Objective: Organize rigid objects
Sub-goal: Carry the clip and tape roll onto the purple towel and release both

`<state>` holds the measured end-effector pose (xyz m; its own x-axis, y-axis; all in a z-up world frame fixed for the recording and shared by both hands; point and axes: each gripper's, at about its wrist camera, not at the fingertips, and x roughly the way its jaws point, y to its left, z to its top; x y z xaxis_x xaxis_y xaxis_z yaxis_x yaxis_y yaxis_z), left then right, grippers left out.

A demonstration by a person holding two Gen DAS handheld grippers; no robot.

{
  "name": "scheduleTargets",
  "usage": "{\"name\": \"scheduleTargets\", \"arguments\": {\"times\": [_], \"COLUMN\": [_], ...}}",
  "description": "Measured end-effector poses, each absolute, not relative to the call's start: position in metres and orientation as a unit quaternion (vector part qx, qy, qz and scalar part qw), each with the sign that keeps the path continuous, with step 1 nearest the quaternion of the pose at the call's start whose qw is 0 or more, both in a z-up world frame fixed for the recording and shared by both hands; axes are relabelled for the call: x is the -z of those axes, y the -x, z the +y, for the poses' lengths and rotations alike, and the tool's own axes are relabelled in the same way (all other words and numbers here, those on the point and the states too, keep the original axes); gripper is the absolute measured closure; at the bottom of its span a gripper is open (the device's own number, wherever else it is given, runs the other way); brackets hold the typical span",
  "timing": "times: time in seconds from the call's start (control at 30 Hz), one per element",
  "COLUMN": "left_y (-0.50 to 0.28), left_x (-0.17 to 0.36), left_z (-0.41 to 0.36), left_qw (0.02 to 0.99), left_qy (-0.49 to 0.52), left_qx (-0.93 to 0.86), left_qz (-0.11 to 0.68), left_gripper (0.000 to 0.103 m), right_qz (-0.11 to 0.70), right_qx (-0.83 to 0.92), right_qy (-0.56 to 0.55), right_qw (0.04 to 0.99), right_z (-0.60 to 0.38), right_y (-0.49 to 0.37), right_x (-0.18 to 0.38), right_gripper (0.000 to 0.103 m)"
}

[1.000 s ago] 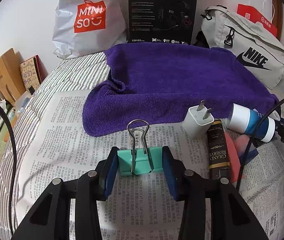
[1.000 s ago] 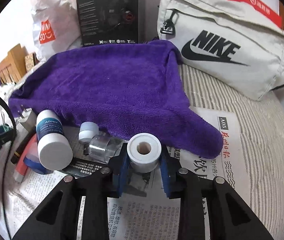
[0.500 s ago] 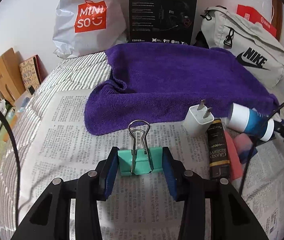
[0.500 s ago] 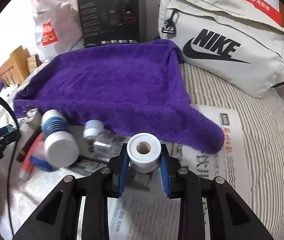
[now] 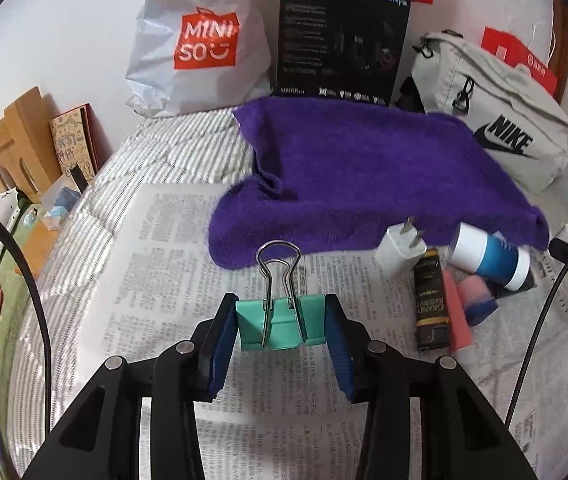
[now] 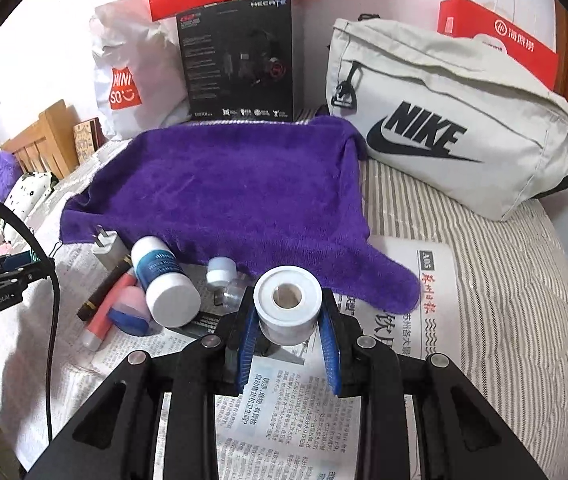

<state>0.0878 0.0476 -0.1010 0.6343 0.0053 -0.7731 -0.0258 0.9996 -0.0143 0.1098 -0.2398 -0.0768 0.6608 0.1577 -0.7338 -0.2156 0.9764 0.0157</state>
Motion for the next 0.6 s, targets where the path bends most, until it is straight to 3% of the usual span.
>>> {"name": "scheduleTargets", "arguments": {"times": [0.6], "left_y": [-0.138], "left_x": [0.045], "left_z": [0.034], "left_qw": [0.913], "left_qy": [-0.004], "left_qx": [0.025], "left_qz": [0.407], "left_gripper": [0.063], "right_qz": [0.379], "right_qx": [-0.117], "right_qy": [0.031], "right_qw": [0.917], "right_z": [-0.231], "right_y": [-0.164], "right_x": [0.032], "right_gripper": [0.074]}}
